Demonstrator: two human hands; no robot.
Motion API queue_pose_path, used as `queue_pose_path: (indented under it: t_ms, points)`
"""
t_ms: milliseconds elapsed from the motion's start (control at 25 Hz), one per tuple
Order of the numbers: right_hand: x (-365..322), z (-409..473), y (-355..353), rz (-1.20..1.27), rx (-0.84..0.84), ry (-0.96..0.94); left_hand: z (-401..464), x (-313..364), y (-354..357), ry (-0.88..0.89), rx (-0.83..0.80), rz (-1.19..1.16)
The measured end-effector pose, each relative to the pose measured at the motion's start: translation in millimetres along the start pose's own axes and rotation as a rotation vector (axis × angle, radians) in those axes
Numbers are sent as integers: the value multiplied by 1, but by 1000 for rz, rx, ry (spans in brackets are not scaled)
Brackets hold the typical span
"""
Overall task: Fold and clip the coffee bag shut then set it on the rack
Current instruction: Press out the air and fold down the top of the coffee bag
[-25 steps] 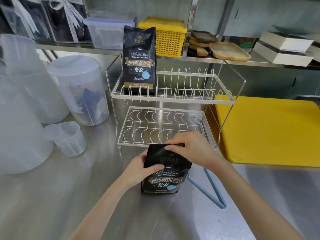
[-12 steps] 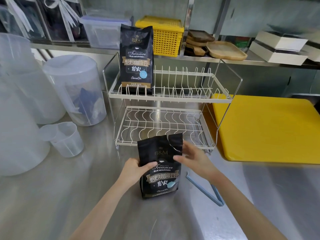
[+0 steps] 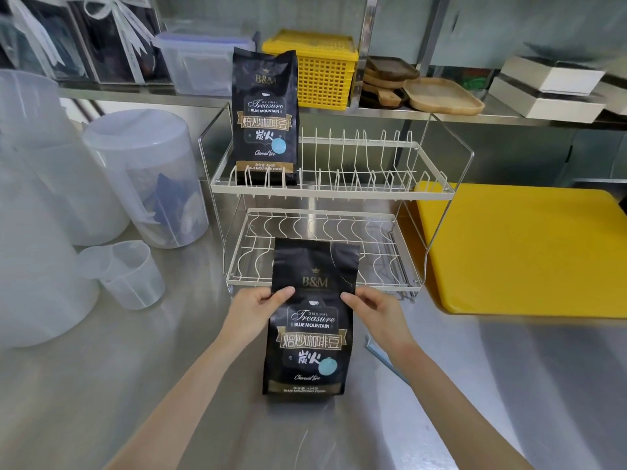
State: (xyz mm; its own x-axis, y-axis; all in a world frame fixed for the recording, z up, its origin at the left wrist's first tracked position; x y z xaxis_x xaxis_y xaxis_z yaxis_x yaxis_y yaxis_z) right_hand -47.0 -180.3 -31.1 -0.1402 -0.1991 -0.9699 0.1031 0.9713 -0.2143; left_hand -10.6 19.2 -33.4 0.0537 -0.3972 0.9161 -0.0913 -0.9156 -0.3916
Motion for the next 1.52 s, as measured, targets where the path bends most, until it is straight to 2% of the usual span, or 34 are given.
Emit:
queue_pose_path:
  t_ms: [160,200,280,440,560,800,1080,1360,1520]
  points:
    - [14,-5,3,22,52,67,-23,-21,9,-19,-375,2]
    - [16,-5,2,32,62,84,-25,-28,11,-12,-410,52]
    - [18,-5,0,21,44,88,-25,-35,14,11,-359,94]
    - [17,-8,0,-62,-78,75,-21,-36,19,-39,-206,28]
    - [19,-12,0,-84,-37,89,-23,-36,23,-52,-188,45]
    - [11,-9,0,22,-10,80,-19,-15,16,-24,-62,-140]
    - [16,-19,1,106,61,67,-26,-8,21,-59,-19,-276]
    - [16,-19,7,151,112,63,-20,-3,18,-39,114,-294]
    - [17,-21,11,73,104,3,-26,-3,17,95,84,-125]
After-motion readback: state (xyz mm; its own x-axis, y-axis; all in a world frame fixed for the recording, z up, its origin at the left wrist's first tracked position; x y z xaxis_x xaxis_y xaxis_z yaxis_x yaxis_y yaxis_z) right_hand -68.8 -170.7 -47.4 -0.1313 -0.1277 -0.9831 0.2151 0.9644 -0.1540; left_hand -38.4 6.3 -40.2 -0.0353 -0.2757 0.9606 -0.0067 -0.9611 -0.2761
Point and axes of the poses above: each hand's wrist, its own z-axis towards the middle knuckle, its own y-axis out of the palm, x = y × z, the point moved 1 cm from there along z, towards the middle knuckle, and after that the axes turned 1 degree about y, right-handed, at the moved point
